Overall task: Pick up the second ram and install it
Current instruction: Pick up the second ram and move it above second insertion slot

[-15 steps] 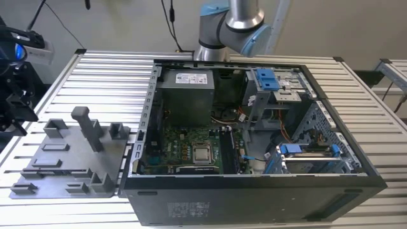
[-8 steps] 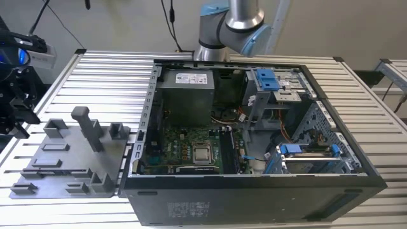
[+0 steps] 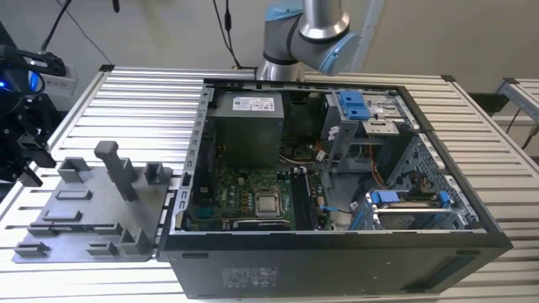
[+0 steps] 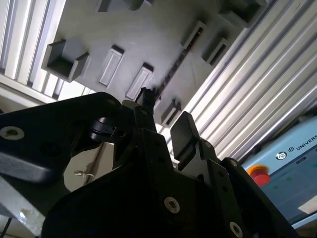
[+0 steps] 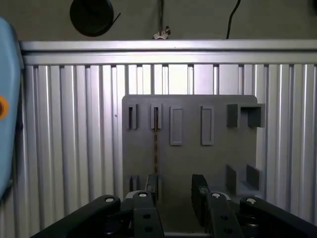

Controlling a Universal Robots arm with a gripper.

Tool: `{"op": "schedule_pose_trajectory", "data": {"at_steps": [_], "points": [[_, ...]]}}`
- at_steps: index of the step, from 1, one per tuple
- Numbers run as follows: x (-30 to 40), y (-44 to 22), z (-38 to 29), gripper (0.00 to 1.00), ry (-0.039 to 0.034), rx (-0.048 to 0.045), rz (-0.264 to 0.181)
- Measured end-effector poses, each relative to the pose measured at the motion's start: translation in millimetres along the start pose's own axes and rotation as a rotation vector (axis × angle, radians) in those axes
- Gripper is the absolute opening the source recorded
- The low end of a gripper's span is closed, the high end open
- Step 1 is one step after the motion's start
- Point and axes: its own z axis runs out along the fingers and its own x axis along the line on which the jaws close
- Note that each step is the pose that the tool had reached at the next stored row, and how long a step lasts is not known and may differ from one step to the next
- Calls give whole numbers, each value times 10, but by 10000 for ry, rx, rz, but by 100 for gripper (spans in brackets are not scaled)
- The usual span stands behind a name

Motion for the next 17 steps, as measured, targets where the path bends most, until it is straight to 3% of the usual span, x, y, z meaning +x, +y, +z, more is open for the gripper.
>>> {"op": "schedule_pose_trajectory", "data": {"at_steps": [17], "points": [[5, -4, 184, 42, 4, 26, -175]]}}
